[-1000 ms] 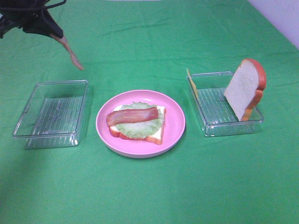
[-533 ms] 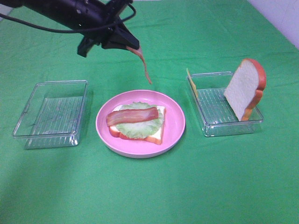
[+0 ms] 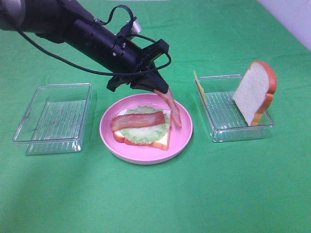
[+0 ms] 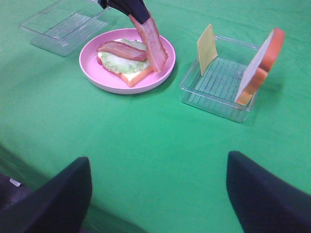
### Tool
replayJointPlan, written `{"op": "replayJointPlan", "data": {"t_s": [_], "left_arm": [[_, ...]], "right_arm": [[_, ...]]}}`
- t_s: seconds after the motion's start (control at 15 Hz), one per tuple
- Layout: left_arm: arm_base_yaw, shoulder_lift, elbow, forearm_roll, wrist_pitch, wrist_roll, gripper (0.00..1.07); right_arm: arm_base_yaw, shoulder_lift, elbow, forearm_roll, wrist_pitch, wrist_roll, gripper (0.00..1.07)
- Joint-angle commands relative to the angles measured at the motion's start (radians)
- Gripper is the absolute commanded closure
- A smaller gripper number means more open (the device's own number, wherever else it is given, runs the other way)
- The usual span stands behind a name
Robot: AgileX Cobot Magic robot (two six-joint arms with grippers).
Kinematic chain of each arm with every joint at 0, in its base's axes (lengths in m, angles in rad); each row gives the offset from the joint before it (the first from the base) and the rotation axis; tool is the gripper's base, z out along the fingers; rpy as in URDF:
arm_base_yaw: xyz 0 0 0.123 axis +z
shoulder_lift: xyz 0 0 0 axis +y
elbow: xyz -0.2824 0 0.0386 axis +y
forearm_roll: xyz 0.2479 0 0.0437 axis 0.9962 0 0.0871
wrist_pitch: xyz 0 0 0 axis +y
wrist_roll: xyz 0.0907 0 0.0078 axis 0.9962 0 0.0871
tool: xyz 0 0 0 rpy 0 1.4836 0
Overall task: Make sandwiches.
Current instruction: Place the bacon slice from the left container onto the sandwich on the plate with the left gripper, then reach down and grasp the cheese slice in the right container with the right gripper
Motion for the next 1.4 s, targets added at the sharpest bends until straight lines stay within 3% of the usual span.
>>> {"op": "replayJointPlan", "data": {"t_s": [0.07,0.33,0.4,0.47,0.67,0.73,0.8,1.13,1.27,1.4], "left_arm": [[0.034,-0.003,0.001,0.107,0.023,-0.072,1.07],[0.038,0.001,0.001,0.288,0.03,-0.193,1.07],[0.038,0.001,0.001,0.349,0.045,-0.256,1.07],[0.038,0.0,0.001,0.374,0.046,-0.283,1.02],[0.038,-0.017,0.001,0.385,0.045,-0.303,0.59],[0.038,-0.038,0.001,0.389,0.045,-0.303,0.4],[0.038,-0.062,0.001,0.401,0.045,-0.303,0.3],[0.038,-0.242,0.001,0.541,0.064,-0.302,0.27],[0.038,-0.423,0.001,0.705,0.142,-0.387,0.27],[0.038,-0.545,0.001,0.792,0.241,-0.388,0.27]], "right_arm": [[-0.002,-0.015,0.004,0.002,-0.001,-0.011,0.35],[-0.002,-0.015,0.004,0.002,-0.001,-0.011,0.35],[-0.002,-0.015,0.004,0.002,-0.001,-0.011,0.35],[-0.002,-0.015,0.004,0.002,-0.001,-0.011,0.35],[-0.002,-0.015,0.004,0.002,-0.001,-0.011,0.35],[-0.002,-0.015,0.004,0.002,-0.001,-0.011,0.35],[-0.002,-0.015,0.004,0.002,-0.001,-0.011,0.35],[-0.002,-0.015,0.004,0.002,-0.001,-0.01,0.35],[-0.002,-0.015,0.004,0.002,-0.001,-0.01,0.35],[-0.002,-0.015,0.004,0.002,-0.001,-0.01,0.35]]}}
